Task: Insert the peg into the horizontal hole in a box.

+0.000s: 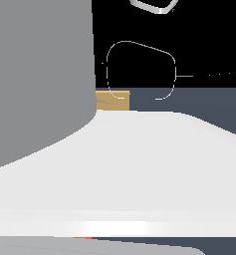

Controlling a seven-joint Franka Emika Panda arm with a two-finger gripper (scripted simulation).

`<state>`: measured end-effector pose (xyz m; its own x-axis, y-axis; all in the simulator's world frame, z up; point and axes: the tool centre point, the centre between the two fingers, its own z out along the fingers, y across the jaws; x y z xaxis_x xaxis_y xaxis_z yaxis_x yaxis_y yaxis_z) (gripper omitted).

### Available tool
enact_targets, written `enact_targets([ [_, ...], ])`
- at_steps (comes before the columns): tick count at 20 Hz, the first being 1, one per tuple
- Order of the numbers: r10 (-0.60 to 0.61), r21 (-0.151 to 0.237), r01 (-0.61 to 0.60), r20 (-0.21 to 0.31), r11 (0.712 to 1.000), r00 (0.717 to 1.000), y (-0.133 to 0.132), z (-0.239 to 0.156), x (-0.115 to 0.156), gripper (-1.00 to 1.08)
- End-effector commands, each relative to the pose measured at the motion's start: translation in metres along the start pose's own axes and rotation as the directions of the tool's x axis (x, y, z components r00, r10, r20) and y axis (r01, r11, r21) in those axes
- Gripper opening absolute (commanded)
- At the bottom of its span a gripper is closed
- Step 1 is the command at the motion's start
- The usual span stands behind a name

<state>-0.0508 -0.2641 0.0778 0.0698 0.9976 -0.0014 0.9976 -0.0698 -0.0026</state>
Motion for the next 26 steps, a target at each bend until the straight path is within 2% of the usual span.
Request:
enact_targets([
  [1, 0.003, -0.002, -0.003, -0.001, 1.0, 1.0, -0.001, 0.006, -0.017, 1.0],
  [6, 0.009, -0.003, -0.009, -0.001, 1.0, 1.0, -0.002, 0.011, -0.034, 1.0],
  [13, 0.011, -0.002, -0.011, -0.001, 1.0, 1.0, -0.002, 0.016, -0.035, 1.0],
  [21, 0.01, -0.002, -0.01, -0.001, 1.0, 1.0, -0.003, 0.052, -0.035, 1.0],
  [26, 0.01, -0.003, -0.01, -0.002, 1.0, 1.0, -0.001, 0.061, -0.035, 1.0],
])
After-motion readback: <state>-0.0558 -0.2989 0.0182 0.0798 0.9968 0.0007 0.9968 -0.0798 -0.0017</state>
